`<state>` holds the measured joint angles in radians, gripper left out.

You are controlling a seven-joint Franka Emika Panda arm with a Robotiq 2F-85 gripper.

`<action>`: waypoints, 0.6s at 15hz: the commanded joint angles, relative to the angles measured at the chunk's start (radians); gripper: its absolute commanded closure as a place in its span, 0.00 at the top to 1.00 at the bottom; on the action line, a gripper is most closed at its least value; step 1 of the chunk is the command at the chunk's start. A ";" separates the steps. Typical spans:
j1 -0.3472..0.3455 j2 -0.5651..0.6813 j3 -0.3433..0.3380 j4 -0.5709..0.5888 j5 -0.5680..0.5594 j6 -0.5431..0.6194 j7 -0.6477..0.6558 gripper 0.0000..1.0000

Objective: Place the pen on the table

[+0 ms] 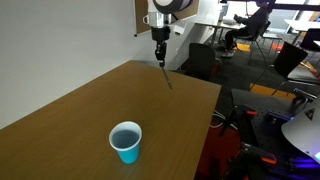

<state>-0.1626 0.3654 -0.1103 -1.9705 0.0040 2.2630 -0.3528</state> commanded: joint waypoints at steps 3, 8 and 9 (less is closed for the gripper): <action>-0.064 0.132 0.028 0.159 0.044 -0.136 -0.045 0.03; -0.085 0.218 0.035 0.261 0.034 -0.239 -0.029 0.03; -0.087 0.234 0.037 0.278 0.036 -0.256 -0.028 0.03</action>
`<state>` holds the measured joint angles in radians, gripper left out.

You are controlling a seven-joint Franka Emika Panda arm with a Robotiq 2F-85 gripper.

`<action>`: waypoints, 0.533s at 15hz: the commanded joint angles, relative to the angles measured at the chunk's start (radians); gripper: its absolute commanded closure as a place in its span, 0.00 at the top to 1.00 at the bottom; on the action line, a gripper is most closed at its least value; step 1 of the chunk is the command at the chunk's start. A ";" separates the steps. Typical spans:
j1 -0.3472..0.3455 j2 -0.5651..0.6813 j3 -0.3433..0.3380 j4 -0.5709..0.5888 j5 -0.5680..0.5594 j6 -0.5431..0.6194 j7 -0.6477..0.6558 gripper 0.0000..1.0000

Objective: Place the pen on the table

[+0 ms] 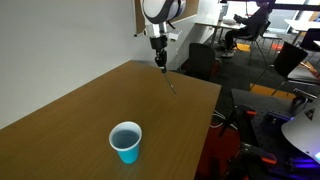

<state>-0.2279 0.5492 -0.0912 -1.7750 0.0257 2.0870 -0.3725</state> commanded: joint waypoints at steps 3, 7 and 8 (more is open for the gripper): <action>-0.028 0.091 0.022 0.134 0.017 -0.128 -0.005 0.03; -0.033 0.129 0.029 0.188 0.021 -0.166 -0.002 0.51; -0.032 0.131 0.029 0.195 0.020 -0.171 0.000 0.58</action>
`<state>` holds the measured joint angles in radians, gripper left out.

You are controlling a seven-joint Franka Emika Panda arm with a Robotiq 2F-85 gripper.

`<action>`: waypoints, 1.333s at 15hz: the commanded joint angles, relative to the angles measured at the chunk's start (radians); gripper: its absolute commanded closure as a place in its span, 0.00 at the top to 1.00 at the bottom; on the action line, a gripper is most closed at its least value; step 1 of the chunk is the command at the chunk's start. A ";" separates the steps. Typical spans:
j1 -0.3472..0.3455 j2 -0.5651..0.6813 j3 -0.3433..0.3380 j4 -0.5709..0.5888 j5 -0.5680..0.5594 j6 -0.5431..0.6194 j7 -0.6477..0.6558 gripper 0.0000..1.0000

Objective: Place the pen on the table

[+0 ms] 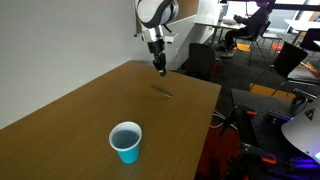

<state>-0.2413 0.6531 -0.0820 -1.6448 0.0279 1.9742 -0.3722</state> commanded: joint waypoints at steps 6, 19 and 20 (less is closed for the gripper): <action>0.002 -0.045 0.032 0.036 0.001 -0.036 0.001 1.00; 0.008 -0.052 0.037 0.054 -0.002 -0.016 0.001 1.00; 0.008 -0.052 0.037 0.054 -0.002 -0.016 0.001 1.00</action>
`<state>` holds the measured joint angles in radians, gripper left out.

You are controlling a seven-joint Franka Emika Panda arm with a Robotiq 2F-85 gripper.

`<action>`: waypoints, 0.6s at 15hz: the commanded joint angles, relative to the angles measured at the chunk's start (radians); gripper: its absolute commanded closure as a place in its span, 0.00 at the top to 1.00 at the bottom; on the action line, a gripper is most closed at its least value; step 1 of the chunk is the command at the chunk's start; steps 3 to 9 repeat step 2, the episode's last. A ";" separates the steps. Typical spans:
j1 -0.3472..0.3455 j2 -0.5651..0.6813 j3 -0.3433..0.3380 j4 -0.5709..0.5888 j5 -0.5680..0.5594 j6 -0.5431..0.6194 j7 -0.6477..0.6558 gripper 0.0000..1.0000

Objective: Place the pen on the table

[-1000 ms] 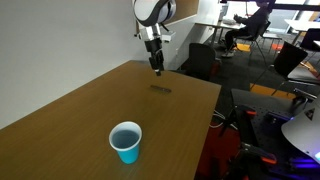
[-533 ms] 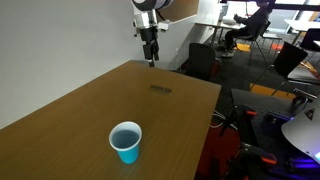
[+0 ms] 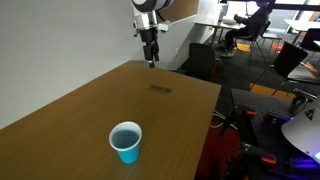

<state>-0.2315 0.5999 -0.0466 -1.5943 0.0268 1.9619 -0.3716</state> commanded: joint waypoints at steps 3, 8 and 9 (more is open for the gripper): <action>-0.002 0.001 0.001 0.003 -0.001 -0.003 0.000 1.00; -0.002 0.001 0.001 0.003 -0.001 -0.003 0.000 1.00; -0.002 0.001 0.001 0.003 -0.001 -0.003 0.000 1.00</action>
